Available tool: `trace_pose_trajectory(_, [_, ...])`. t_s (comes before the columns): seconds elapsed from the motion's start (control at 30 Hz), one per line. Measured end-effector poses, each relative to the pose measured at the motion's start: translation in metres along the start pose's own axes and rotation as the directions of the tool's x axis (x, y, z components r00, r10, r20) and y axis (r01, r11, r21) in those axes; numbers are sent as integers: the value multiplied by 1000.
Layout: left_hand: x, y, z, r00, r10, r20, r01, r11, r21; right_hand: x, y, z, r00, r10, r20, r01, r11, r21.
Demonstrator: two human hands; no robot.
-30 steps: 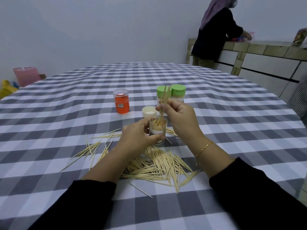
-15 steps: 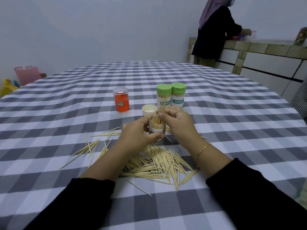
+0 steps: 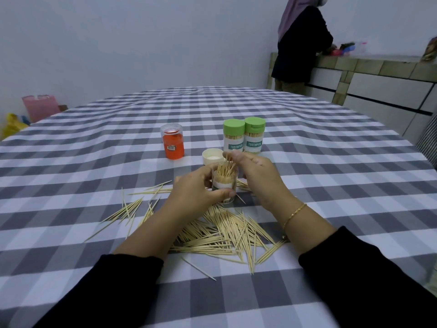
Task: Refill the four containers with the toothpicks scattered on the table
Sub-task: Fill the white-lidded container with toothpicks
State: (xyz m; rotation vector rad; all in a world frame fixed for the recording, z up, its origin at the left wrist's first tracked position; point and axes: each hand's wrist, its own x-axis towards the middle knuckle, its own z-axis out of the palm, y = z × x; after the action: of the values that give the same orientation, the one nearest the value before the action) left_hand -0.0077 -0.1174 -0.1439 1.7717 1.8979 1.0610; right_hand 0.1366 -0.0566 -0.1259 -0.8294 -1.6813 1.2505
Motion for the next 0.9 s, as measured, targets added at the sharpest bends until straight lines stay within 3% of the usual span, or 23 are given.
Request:
trace_pose_trajectory(0.27, [-1, 2, -1, 1000, 15, -1, -15, 1000, 15, 2, 5, 6, 1000, 5, 3, -5, 1000, -13])
trace_pose_trajectory(0.37, [-1, 1, -1, 1000, 14, 5, -14, 1000, 9, -1, 4, 7, 998, -56, 25, 56, 998, 6])
trace_pose_trajectory(0.47, [-1, 1, -1, 1000, 14, 4, -14, 1000, 12, -1, 4, 7, 981, -179, 82, 193, 951, -242])
trace_pose_trajectory(0.57, [-2, 3, -2, 1000, 19, -13, -18, 999, 51, -2, 6, 9, 964, -171, 201, 254, 811, -527])
trace_pose_trajectory(0.77, [-2, 4, -2, 999, -33, 14, 33, 999, -7, -3, -19, -15, 991, -65, 118, 92, 968, -234])
trace_pose_trajectory(0.83, [-2, 4, -3, 999, -47, 22, 47, 999, -16, 0, -20, -28, 998, -3, 60, 18, 967, -255])
trace_pose_trajectory(0.9, [-3, 4, -3, 998, -56, 28, 57, 998, -28, 1, -21, -38, 996, 90, 14, -77, 913, -400])
